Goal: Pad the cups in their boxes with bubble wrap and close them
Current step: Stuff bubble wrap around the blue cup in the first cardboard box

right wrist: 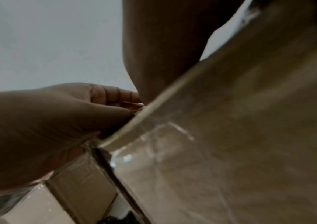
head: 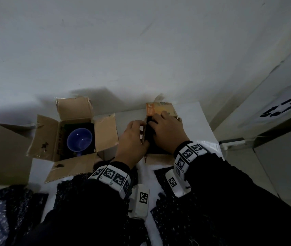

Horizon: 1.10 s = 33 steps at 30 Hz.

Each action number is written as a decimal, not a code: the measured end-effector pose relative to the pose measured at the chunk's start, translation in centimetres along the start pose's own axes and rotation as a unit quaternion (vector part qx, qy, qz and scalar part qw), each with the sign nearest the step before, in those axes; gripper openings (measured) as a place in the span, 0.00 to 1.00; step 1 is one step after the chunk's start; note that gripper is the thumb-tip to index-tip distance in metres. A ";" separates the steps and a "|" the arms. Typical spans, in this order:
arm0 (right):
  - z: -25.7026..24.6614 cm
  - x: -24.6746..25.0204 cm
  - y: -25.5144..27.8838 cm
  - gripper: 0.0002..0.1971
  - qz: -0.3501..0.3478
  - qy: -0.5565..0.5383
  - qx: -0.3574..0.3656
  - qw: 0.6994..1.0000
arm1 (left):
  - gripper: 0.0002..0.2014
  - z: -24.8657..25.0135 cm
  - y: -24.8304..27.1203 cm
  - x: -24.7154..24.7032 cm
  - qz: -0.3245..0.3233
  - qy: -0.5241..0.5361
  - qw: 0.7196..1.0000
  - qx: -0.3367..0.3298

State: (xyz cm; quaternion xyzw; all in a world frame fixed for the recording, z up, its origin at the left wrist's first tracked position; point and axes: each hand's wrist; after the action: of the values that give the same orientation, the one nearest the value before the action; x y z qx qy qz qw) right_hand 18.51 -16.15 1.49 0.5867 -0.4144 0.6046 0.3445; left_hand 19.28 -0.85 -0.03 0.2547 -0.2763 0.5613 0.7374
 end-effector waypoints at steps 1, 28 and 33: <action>-0.3 0.2 -0.3 0.09 -0.021 0.007 -0.011 1.000 | 0.21 0.0 0.1 -0.1 0.006 -0.001 1.000 -0.003; -1.2 -0.6 0.5 0.08 -0.004 0.058 -0.072 0.996 | 0.17 -1.4 1.1 -1.4 0.035 0.103 0.994 -0.030; -1.6 -0.3 0.3 0.13 -0.049 0.073 -0.063 0.994 | 0.15 -1.4 1.1 -1.4 0.043 0.097 0.994 -0.032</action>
State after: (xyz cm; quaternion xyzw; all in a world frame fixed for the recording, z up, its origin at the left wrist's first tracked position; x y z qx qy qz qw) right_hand 17.56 -14.84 1.24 0.5376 -0.3961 0.6006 0.4397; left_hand 18.03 -0.60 -1.91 0.1631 -0.2322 0.6055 0.7436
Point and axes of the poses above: each hand's wrist, its own y-axis away from the middle knuckle, its own x-axis out of the back of the hand, z = x × y, and after that the axes turned 11 degrees about x, right-handed
